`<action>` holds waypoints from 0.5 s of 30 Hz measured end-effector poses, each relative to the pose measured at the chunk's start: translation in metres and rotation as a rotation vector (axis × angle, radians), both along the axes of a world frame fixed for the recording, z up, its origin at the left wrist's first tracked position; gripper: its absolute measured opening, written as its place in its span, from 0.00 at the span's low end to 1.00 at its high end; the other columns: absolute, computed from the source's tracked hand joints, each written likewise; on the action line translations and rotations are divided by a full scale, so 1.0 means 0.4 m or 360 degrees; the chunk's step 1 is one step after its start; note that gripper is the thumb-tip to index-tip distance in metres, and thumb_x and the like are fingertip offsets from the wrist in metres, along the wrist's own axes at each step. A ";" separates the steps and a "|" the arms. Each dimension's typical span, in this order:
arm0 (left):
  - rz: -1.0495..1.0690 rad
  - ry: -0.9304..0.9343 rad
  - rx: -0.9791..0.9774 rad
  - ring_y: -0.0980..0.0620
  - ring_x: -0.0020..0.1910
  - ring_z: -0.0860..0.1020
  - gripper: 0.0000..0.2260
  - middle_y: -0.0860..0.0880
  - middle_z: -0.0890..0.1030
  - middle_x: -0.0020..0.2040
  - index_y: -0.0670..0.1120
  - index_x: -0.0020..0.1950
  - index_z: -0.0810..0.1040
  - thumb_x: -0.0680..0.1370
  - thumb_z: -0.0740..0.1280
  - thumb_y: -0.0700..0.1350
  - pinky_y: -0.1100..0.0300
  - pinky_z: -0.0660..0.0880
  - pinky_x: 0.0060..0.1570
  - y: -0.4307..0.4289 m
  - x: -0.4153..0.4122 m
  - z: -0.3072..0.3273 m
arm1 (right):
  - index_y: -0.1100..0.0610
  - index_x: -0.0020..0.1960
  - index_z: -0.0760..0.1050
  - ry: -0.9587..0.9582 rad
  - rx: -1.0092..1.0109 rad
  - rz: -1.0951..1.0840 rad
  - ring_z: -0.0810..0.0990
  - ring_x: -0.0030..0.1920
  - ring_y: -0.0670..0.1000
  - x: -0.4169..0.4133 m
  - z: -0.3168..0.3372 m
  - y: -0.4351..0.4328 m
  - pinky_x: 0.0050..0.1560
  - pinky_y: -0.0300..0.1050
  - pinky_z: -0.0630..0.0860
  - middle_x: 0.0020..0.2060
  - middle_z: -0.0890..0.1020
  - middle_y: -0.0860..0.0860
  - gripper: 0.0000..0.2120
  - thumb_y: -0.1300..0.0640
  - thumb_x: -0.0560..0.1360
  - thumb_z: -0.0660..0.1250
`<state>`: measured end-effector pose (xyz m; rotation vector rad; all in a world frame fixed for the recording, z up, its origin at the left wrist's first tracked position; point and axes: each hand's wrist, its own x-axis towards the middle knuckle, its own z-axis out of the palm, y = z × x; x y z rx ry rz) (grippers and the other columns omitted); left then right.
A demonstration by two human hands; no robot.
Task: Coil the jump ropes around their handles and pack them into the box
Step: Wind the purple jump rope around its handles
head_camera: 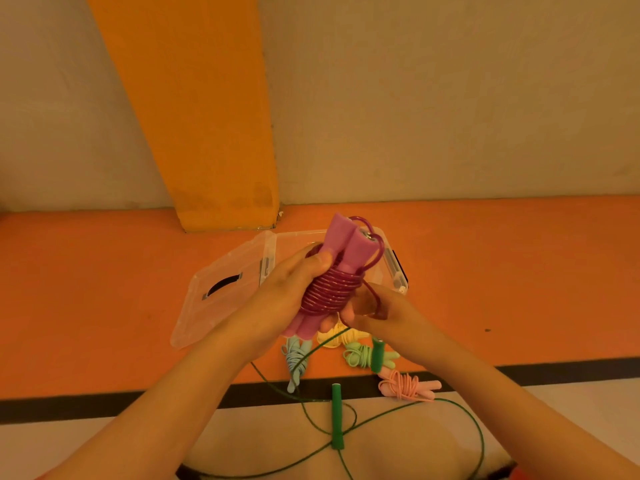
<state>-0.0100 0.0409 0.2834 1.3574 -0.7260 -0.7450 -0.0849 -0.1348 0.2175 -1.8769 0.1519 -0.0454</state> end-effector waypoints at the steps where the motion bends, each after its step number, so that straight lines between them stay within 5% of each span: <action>1: 0.0009 0.0011 -0.0014 0.48 0.27 0.73 0.19 0.39 0.81 0.36 0.42 0.51 0.75 0.76 0.60 0.58 0.57 0.70 0.29 -0.001 0.001 0.001 | 0.56 0.55 0.76 0.0016 0.0004 0.0003 0.79 0.41 0.43 0.000 -0.003 -0.002 0.48 0.45 0.75 0.39 0.81 0.48 0.13 0.64 0.72 0.70; 5: 0.0058 0.0029 -0.0081 0.48 0.26 0.73 0.19 0.38 0.80 0.36 0.43 0.49 0.75 0.74 0.61 0.58 0.59 0.71 0.28 0.000 0.005 0.002 | 0.52 0.51 0.74 0.0070 -0.0033 -0.0005 0.79 0.43 0.44 -0.001 -0.003 -0.003 0.53 0.47 0.75 0.40 0.81 0.48 0.15 0.69 0.72 0.69; 12: 0.0195 -0.0029 -0.0134 0.46 0.27 0.72 0.18 0.38 0.80 0.37 0.44 0.53 0.73 0.73 0.64 0.57 0.59 0.70 0.28 0.006 0.018 -0.005 | 0.55 0.48 0.75 0.0232 -0.0301 0.0157 0.76 0.47 0.45 -0.010 -0.020 -0.013 0.45 0.30 0.70 0.45 0.78 0.48 0.08 0.64 0.72 0.70; 15: 0.0272 -0.0034 -0.0169 0.47 0.27 0.73 0.18 0.39 0.81 0.37 0.46 0.53 0.74 0.71 0.65 0.58 0.57 0.70 0.30 0.010 0.029 -0.006 | 0.56 0.46 0.74 0.0333 -0.0465 0.0157 0.76 0.49 0.52 -0.018 -0.046 -0.018 0.46 0.39 0.72 0.47 0.79 0.54 0.04 0.62 0.73 0.69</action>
